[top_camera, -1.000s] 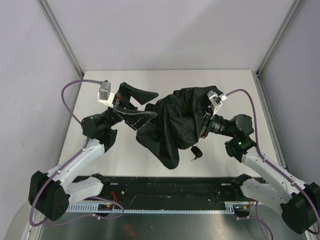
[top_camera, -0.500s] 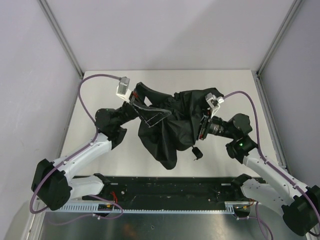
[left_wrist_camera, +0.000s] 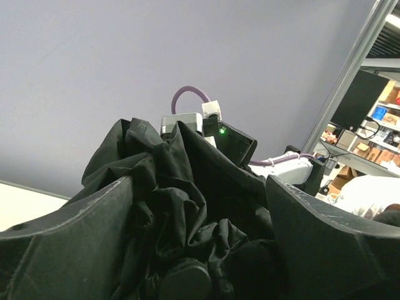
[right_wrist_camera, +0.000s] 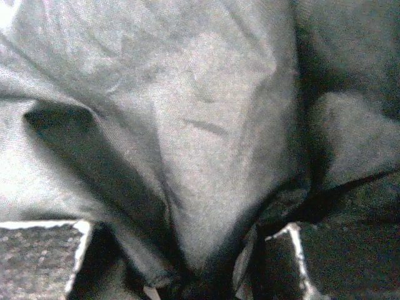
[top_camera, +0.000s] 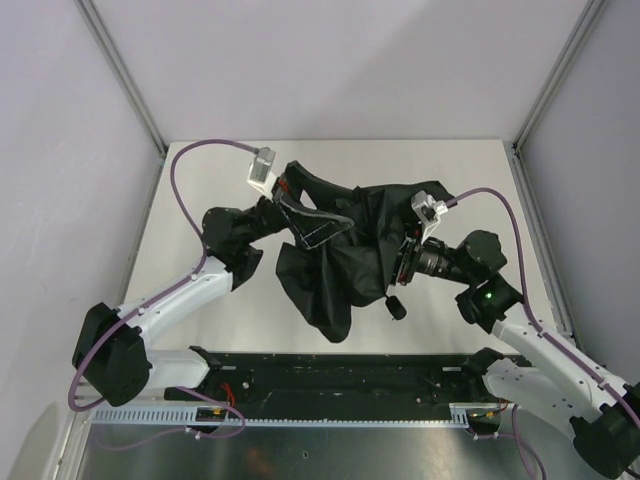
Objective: Put away the umbrella
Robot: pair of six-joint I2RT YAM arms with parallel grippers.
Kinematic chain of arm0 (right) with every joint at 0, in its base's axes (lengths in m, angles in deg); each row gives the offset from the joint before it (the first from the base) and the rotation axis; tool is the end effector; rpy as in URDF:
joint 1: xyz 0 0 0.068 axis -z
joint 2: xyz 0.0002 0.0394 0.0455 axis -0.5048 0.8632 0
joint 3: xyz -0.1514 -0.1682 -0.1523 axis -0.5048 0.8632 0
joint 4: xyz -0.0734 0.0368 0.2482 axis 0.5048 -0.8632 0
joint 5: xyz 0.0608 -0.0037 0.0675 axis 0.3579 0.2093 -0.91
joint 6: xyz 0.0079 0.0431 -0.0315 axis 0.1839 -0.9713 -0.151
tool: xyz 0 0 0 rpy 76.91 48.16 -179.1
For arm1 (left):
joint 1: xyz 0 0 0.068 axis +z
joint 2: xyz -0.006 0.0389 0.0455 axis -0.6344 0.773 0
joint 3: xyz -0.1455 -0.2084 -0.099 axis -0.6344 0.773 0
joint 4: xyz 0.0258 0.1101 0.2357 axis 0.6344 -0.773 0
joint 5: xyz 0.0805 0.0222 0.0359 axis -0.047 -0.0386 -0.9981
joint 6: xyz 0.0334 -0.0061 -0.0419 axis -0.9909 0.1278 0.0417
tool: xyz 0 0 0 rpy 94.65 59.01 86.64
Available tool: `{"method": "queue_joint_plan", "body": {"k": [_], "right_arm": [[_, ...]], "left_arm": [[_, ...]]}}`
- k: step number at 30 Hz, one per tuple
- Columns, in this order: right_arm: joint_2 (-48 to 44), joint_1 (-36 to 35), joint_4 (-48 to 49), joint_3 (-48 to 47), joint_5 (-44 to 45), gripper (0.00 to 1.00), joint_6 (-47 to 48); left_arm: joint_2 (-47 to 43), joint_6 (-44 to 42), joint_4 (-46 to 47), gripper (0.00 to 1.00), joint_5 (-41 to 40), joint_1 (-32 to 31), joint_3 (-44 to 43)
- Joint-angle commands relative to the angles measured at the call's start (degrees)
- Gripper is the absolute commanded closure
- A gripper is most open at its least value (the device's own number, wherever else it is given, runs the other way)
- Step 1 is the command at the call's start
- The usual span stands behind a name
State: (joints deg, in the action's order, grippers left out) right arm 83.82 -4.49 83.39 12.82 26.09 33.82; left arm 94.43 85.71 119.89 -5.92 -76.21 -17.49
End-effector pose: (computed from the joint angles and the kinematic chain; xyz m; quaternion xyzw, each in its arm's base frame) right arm 0.1467 0.1315 0.3467 -0.3037 0.5796 0.5815 0.4834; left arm 0.2006 -0.1794 0.3951 0.2583 0.4388 -0.7006 0.4999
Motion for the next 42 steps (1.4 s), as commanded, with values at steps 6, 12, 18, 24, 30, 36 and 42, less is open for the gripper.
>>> {"method": "queue_joint_plan", "body": {"k": [6,12,18,24,30,36,42], "right_arm": [[-3.47,-1.83,3.49,-4.63,1.95,1.0,5.78],[-2.88,-4.49,-1.45,-6.24,3.75,1.0,10.46],[-4.34,-4.46,-15.64,-6.94,11.71,0.41,13.13],[-7.57,-0.86,-33.87,-7.33,17.76,0.02,13.11],[-11.58,1.75,-47.34,-12.93,23.77,0.01,15.43],[-5.15,3.12,-54.58,-30.31,27.4,0.33,20.54],[1.49,3.17,-48.46,-36.15,18.07,0.9,23.23]], "left_arm": [[0.66,-0.22,0.51,0.41,3.97,-0.68,-1.31],[2.22,-0.29,0.49,0.86,6.71,-0.2,-5.16],[0.41,-2.62,0.68,1.0,8.39,3.29,-5.66],[-2.09,-3.67,1.25,1.0,10.28,9.55,-5.52],[-2.83,-3.56,1.79,1.0,13.21,14.16,-5.63],[-3.21,-3.17,5.26,1.0,19.21,14.42,-4.7],[-3.27,-0.72,8.09,1.0,19.08,14.39,-3.86]]}}
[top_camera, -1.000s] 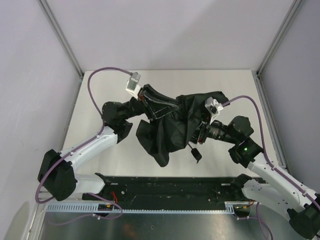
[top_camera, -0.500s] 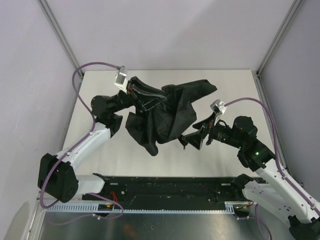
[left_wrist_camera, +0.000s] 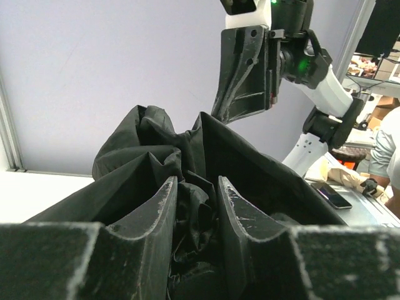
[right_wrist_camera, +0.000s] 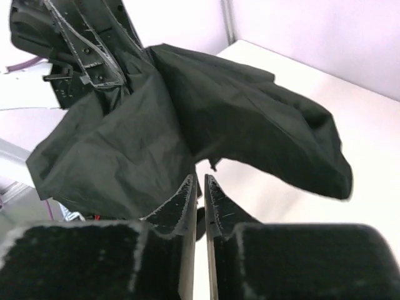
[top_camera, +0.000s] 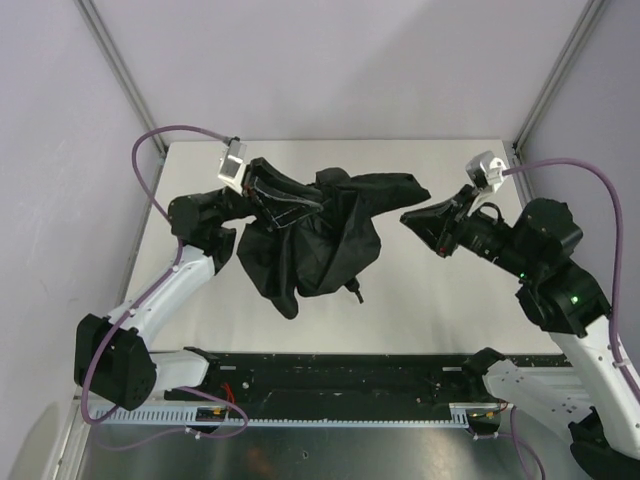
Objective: Put away the umbrella
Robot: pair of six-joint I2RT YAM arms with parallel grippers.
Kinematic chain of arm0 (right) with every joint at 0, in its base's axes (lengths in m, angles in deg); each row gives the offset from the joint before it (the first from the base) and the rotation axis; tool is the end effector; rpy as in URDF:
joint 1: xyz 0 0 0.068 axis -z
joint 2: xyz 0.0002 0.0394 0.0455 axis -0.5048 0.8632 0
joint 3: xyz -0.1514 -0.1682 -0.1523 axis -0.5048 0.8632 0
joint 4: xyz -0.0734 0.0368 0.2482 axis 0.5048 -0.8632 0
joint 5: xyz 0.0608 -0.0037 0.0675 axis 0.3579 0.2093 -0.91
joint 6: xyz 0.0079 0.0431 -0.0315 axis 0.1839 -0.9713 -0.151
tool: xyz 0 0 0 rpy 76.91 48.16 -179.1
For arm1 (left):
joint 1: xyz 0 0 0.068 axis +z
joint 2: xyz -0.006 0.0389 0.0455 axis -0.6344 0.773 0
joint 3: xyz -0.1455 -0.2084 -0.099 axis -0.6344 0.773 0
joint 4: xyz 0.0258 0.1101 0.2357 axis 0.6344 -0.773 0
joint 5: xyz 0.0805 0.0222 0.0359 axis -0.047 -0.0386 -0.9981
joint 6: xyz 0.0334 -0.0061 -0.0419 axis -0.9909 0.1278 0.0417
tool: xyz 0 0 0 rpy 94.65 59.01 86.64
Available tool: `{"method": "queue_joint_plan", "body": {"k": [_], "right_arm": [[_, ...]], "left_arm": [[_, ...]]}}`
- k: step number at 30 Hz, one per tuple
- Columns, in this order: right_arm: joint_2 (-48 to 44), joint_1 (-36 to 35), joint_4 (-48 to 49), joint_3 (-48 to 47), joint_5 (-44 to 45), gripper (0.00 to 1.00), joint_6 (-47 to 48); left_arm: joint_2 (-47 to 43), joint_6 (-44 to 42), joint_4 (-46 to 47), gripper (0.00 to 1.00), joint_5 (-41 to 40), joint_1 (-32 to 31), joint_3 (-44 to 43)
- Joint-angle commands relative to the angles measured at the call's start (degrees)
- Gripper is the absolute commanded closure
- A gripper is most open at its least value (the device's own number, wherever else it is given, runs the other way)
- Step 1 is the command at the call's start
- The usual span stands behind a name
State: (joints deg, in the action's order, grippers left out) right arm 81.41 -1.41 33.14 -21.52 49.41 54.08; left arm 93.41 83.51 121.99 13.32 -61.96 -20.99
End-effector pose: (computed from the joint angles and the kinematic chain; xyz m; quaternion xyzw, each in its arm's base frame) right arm 0.1104 0.0822 0.4629 -0.2476 0.6762 0.3559 0.5956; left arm 0.2201 -0.1251 0.4154 0.3735 0.4247 -0.6264 0.5364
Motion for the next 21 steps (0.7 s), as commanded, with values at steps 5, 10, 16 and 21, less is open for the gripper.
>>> {"method": "queue_joint_plan", "body": {"k": [5,10,16,21], "right_arm": [[6.99,0.01,7.66,-2.1,-9.95,0.98,2.87],[10.31,-0.16,11.57,-2.11,-13.4,0.88,2.49],[12.47,-0.89,11.95,-2.34,-24.15,0.68,2.65],[13.36,-2.81,10.12,-2.36,-27.25,0.19,3.51]], "left_arm": [[-1.47,4.43,8.9,1.0,-0.22,-1.07,-1.03],[0.05,7.51,12.95,1.0,0.33,-2.68,-1.56],[1.36,8.64,14.65,1.0,1.16,-3.44,-2.93],[2.6,9.36,15.46,1.0,1.56,-4.12,-4.83]]}}
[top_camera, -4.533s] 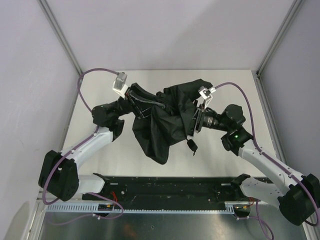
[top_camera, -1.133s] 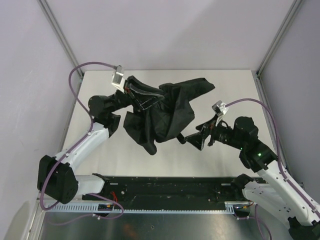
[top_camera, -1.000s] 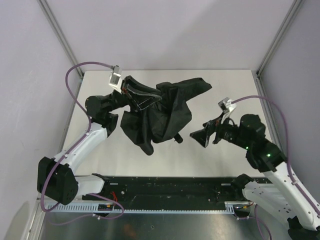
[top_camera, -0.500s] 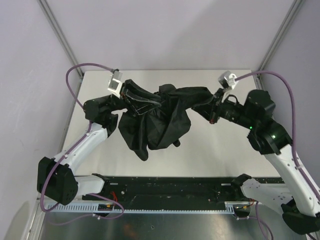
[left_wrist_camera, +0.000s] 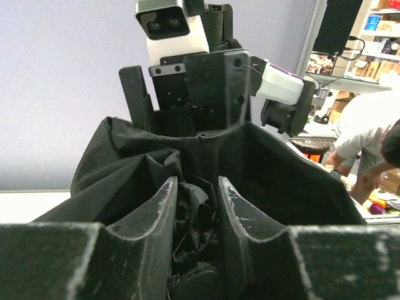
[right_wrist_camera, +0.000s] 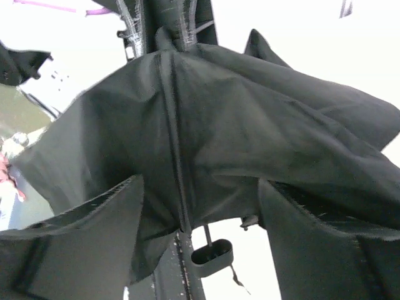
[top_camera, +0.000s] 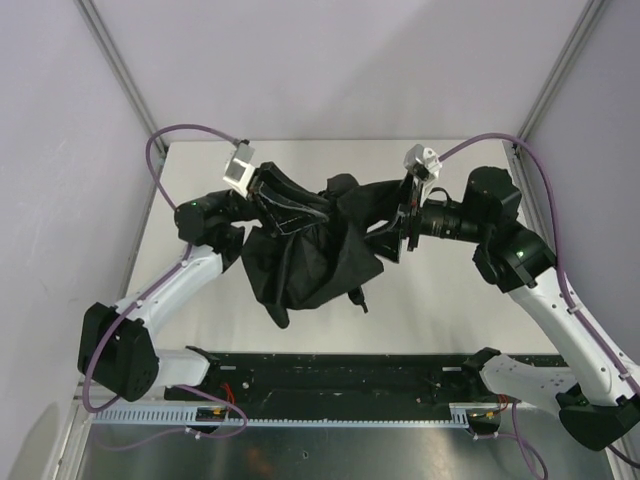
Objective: Put away the umbrella
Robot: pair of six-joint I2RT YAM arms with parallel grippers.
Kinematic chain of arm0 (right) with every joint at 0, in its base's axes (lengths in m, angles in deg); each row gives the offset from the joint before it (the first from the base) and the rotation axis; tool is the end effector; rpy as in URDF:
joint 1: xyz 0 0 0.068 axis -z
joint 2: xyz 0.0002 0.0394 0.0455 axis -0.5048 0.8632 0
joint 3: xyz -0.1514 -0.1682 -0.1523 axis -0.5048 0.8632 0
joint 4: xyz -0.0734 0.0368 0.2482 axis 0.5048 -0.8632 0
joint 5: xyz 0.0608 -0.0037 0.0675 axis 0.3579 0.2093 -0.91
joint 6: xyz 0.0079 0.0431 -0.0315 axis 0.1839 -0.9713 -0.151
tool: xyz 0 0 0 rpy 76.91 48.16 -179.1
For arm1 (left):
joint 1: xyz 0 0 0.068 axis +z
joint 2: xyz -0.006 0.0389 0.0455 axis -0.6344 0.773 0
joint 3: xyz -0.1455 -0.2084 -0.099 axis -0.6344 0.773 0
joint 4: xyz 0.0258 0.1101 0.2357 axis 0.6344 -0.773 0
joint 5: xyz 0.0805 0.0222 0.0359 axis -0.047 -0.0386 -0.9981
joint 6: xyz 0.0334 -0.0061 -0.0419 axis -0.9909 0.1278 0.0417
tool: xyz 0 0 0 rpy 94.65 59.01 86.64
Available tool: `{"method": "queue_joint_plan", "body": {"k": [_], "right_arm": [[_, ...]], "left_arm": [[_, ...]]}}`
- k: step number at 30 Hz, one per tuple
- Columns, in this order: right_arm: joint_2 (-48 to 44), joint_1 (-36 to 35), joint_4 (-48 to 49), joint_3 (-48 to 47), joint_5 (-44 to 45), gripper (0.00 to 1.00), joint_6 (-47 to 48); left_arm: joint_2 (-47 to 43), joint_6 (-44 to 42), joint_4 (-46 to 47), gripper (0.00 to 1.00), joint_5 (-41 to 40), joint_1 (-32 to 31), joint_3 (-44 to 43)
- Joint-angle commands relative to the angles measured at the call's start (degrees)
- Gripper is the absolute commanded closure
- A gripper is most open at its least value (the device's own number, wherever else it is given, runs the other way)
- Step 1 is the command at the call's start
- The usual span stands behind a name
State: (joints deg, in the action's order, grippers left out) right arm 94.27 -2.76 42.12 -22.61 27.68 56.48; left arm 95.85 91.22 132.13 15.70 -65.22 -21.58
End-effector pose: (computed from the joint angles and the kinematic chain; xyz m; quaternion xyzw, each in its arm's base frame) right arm 0.1600 0.1323 0.4515 -0.3828 0.6218 0.4619 0.5034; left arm 0.2116 -0.1376 0.4180 0.4020 0.3872 -0.6611 0.5015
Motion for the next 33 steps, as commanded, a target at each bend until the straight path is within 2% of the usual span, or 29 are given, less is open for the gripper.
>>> {"method": "queue_joint_plan", "body": {"k": [1,3,5,10,19,26,29,33], "right_arm": [[0.8,-2.03,1.05,-1.24,-5.32,0.12,1.19],[1.28,-2.99,1.03,-1.29,-4.1,0.04,1.51],[1.91,-3.73,1.22,-1.23,-2.37,0.01,2.1],[3.82,-4.88,2.06,-1.3,1.34,0.01,3.48],[7.62,-10.03,8.53,-0.92,3.48,0.01,-3.16],[3.93,-11.21,21.48,5.15,-0.04,0.01,-11.73],[3.89,-12.65,25.25,6.54,3.26,0.01,-12.93],[4.01,-18.23,32.66,9.82,13.47,0.01,-10.81]], "left_arm": [[0.39,1.73,5.49,1.0,-1.01,-1.13,-4.53],[0.89,2.21,5.98,1.0,-1.33,-1.71,-5.13],[1.19,2.72,6.67,1.0,-1.6,-2.44,-5.72],[1.26,3.39,7.73,1.0,-2.49,-4.76,-6.75],[2.03,0.25,8.37,1.0,-4.84,-9.46,-7.29],[2.16,-2.66,8.4,1.0,-6.02,-10.58,-6.57],[2.26,-3.38,8.44,1.0,-6.74,-11.62,-6.44],[3.15,-4.25,8.93,1.0,-8.15,-14.14,-6.73]]}}
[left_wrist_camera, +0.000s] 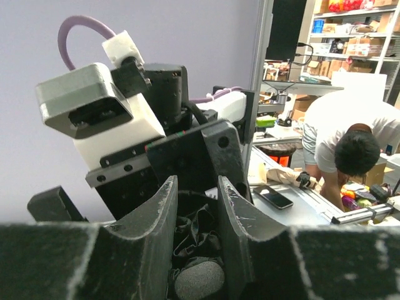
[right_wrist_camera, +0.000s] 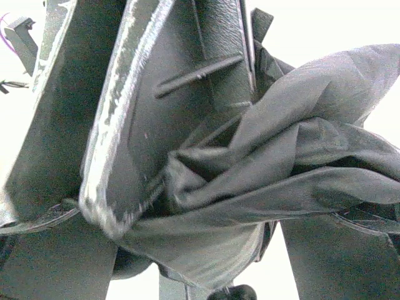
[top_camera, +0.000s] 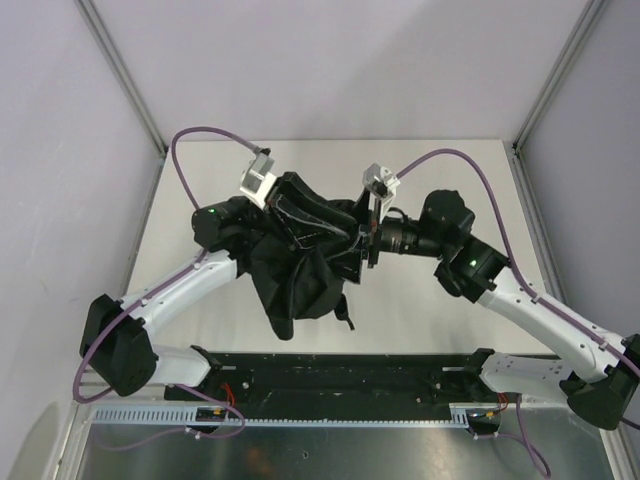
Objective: Put away the umbrella
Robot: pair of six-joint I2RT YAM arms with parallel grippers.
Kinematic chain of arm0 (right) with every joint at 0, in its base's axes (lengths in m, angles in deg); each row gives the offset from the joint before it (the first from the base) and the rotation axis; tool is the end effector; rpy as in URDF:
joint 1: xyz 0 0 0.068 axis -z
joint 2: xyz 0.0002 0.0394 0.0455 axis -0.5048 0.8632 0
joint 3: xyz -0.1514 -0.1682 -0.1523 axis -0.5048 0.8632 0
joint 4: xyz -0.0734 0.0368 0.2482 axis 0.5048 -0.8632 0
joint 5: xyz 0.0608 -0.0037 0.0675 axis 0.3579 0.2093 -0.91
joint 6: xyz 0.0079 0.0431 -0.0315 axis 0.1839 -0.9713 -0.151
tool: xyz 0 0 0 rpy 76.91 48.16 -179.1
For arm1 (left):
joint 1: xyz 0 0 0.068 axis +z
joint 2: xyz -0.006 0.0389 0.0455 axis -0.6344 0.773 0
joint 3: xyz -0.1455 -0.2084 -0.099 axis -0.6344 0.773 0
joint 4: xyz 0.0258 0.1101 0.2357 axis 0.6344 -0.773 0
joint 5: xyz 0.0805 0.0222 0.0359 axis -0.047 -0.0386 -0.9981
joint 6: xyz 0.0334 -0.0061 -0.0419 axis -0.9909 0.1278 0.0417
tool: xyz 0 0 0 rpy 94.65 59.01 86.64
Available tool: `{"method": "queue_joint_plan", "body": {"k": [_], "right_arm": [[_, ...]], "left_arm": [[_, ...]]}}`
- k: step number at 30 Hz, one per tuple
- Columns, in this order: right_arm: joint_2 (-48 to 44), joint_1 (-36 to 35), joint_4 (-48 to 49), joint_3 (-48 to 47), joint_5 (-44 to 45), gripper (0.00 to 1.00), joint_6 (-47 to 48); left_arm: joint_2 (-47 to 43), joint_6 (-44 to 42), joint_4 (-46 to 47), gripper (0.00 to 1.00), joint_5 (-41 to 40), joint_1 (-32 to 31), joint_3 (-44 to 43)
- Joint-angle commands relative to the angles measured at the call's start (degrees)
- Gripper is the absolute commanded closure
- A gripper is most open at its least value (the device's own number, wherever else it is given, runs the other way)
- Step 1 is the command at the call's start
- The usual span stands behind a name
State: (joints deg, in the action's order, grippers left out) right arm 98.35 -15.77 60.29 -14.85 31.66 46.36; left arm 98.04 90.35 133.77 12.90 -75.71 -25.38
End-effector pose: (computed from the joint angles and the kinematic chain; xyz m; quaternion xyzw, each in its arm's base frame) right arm 0.1542 0.1912 0.4238 -0.3823 0.5873 0.5466 0.4584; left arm 0.1890 -0.1772 0.4319 0.4262 0.3232 -0.7009 0.4718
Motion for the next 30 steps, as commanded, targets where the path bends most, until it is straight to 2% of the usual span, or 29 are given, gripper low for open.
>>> {"method": "queue_joint_plan", "body": {"k": [1,6,10,12,15,20,22,24,27,28,30], "right_arm": [[0.0,-5.98,16.66,2.83,11.06,0.01,-0.45],[0.57,-6.96,20.41,3.96,15.48,0.01,1.5],[0.52,-7.18,25.34,5.72,14.39,0.04,0.83],[0.74,-7.2,26.48,6.08,12.69,0.14,0.35],[1.15,-7.5,26.18,6.22,9.94,0.42,-0.06],[0.19,-7.94,23.42,6.44,8.07,0.73,1.21],[-0.46,-7.96,22.72,6.68,7.27,0.91,1.17],[-1.44,-7.97,22.4,7.4,7.05,0.98,0.81],[-4.07,-7.92,20.94,9.6,8.87,1.0,0.8],[-5.25,-7.68,20.24,10.59,10.27,1.0,0.87],[-7.47,-6.07,18.39,12.49,11.75,1.0,0.08]], "left_arm": [[1.15,-3.29,7.59,1.0,-5.48,-4.09,-2.94],[1.47,-1.44,9.59,1.0,-5.8,-5.17,-2.81],[1.72,-0.41,11.39,1.0,-6.49,-5.88,-2.05],[2.0,0.2,12.14,1.0,-6.64,-6.21,-1.9],[2.29,0.54,12.63,1.0,-6.76,-6.54,-2.12],[3.42,0.88,13.04,1.0,-6.24,-7.12,-2.9],[3.79,0.98,13.12,1.0,-5.96,-7.2,-3.23],[4.08,1.18,13.18,1.0,-5.72,-7.24,-3.69],[4.43,2.12,13.11,0.99,-5.51,-7.08,-4.68],[4.59,2.93,12.92,0.92,-5.51,-6.73,-5.05],[4.79,4.88,12.34,0.66,-5.69,-5.43,-5.7]]}}
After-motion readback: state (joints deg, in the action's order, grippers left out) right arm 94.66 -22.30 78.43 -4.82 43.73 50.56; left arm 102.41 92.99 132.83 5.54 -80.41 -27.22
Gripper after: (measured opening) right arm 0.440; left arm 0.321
